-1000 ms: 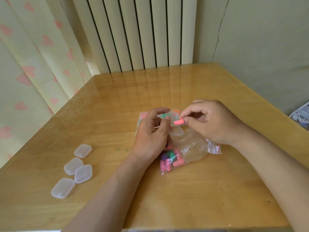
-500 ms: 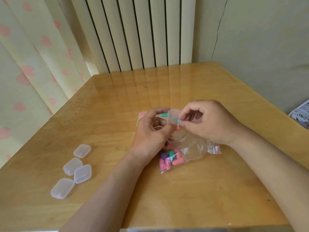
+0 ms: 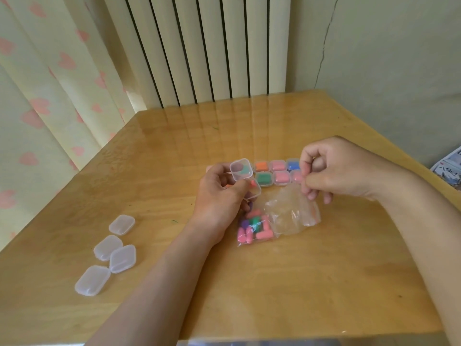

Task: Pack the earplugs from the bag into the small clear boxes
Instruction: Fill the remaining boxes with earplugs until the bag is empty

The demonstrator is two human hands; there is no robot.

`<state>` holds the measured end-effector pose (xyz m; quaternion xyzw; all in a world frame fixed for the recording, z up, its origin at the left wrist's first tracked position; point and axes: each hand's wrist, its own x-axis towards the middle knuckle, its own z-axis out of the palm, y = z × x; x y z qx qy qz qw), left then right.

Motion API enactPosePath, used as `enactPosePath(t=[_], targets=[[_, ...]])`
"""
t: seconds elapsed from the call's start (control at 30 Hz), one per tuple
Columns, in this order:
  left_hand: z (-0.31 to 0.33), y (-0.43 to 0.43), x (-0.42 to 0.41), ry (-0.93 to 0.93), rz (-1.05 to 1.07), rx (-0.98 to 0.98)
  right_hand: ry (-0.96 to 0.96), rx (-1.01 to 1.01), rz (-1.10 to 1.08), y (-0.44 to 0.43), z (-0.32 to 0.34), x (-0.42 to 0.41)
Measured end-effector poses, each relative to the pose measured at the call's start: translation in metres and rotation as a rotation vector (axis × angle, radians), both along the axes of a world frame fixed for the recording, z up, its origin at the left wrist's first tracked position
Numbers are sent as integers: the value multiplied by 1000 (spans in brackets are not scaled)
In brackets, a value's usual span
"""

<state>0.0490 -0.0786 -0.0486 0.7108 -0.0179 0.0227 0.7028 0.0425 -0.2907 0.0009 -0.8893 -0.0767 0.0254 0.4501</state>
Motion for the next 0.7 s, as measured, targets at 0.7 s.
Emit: enactPosePath(t=[0.7], targets=[[0,-1,-1,3,6,18,89,-154,352,29,-16,-10]])
